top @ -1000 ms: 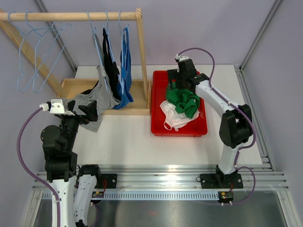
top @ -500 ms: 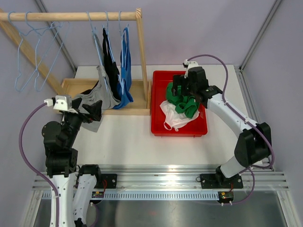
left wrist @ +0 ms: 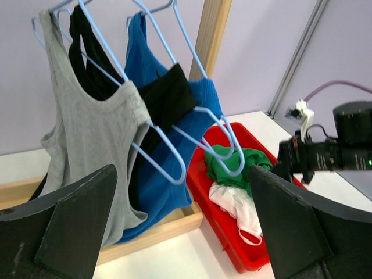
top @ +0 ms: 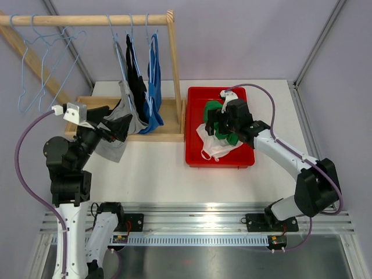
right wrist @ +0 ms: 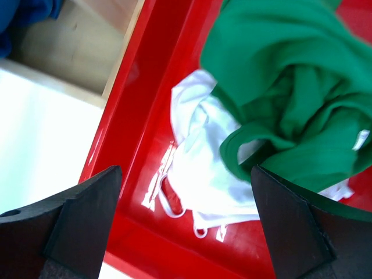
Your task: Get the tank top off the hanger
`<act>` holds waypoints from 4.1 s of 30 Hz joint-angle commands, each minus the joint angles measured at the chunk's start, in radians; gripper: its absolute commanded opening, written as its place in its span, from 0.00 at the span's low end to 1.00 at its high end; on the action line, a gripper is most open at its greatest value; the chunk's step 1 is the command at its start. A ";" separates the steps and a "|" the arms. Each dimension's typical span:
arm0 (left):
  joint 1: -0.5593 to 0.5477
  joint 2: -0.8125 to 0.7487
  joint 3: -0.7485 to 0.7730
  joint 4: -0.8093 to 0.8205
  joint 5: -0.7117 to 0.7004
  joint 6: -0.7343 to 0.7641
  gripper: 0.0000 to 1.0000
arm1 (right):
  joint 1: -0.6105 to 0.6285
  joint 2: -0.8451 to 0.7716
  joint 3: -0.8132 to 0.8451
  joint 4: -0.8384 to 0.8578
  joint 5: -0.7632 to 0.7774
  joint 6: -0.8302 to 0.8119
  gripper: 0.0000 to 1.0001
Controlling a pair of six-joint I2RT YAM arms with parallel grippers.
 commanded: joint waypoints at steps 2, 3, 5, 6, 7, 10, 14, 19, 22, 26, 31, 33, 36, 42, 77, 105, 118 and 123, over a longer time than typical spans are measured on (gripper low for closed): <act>-0.007 0.063 0.116 0.051 0.010 -0.009 0.98 | 0.027 -0.084 -0.061 0.077 0.004 0.023 0.99; -0.008 0.077 0.130 0.040 0.000 -0.001 0.98 | 0.027 -0.087 -0.084 0.082 0.004 0.023 0.99; -0.011 0.106 0.159 0.035 -0.021 0.005 0.98 | 0.029 -0.103 -0.102 0.091 0.004 0.031 0.99; -0.013 0.114 0.166 0.037 -0.030 0.013 0.98 | 0.029 -0.106 -0.116 0.096 0.004 0.031 0.99; -0.015 0.132 0.175 0.035 -0.041 0.016 0.98 | 0.030 -0.109 -0.121 0.100 0.004 0.036 0.99; -0.016 0.165 0.209 0.041 -0.069 0.021 0.98 | 0.029 -0.112 -0.130 0.103 0.001 0.037 0.99; -0.030 0.272 0.293 0.028 -0.125 0.031 0.98 | 0.030 -0.111 -0.139 0.106 -0.004 0.043 1.00; -0.063 0.396 0.443 -0.003 -0.190 0.068 0.98 | 0.029 -0.111 -0.145 0.106 -0.005 0.043 1.00; -0.082 0.473 0.501 -0.025 -0.248 0.090 0.98 | 0.030 -0.106 -0.145 0.103 -0.001 0.043 1.00; -0.090 0.560 0.604 -0.054 -0.297 0.107 0.98 | 0.030 -0.095 -0.145 0.103 0.001 0.042 0.99; -0.096 0.642 0.679 -0.066 -0.339 0.110 0.98 | 0.030 -0.080 -0.144 0.103 0.002 0.042 1.00; -0.097 0.660 0.699 -0.068 -0.371 0.108 0.98 | 0.030 -0.077 -0.142 0.102 0.001 0.042 1.00; -0.100 0.691 0.722 -0.065 -0.388 0.108 0.98 | 0.030 -0.072 -0.141 0.102 0.002 0.042 0.99; -0.122 0.768 0.781 -0.089 -0.440 0.126 0.96 | 0.029 -0.069 -0.141 0.099 0.004 0.040 1.00; -0.148 0.803 0.804 -0.061 -0.538 0.140 0.00 | 0.030 -0.031 -0.129 0.089 0.004 0.037 1.00; -0.160 0.411 0.467 0.014 -0.495 0.100 0.00 | 0.029 -0.020 -0.122 0.085 0.001 0.036 0.99; -0.173 0.076 0.055 -0.095 -0.501 0.116 0.00 | 0.029 0.001 -0.121 0.089 0.002 0.034 1.00; -0.173 -0.001 -0.017 -0.158 -0.446 0.079 0.00 | 0.029 0.006 -0.119 0.088 0.004 0.033 1.00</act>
